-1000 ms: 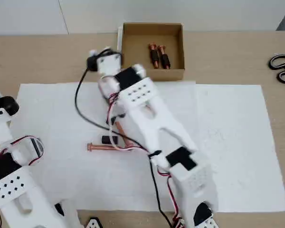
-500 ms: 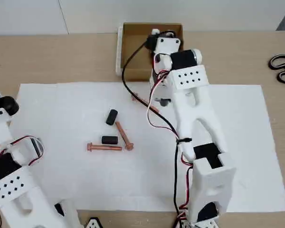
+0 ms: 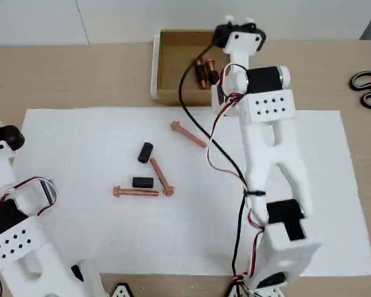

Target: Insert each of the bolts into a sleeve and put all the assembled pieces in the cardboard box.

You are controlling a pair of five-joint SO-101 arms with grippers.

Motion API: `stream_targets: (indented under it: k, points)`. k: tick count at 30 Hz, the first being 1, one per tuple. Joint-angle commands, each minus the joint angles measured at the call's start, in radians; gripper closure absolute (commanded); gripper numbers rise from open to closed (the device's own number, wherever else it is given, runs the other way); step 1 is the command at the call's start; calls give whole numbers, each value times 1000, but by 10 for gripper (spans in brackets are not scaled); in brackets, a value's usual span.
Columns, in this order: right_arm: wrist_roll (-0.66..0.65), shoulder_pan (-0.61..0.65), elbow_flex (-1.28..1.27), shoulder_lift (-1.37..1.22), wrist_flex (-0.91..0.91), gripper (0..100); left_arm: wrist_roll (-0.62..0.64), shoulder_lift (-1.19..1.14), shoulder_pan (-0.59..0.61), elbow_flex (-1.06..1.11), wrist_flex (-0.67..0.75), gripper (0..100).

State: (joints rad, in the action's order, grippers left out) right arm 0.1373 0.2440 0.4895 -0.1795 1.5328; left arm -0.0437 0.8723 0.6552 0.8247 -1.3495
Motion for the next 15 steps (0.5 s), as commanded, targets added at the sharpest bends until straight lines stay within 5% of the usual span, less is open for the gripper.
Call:
stream_targets:
  k: [1,15]
  points:
    - [-6,24,3,157,36,995,6,18,-5,-4,-3,827]
    - [-14,105,-198,476,194,995,6,18,-5,-4,-2,827]
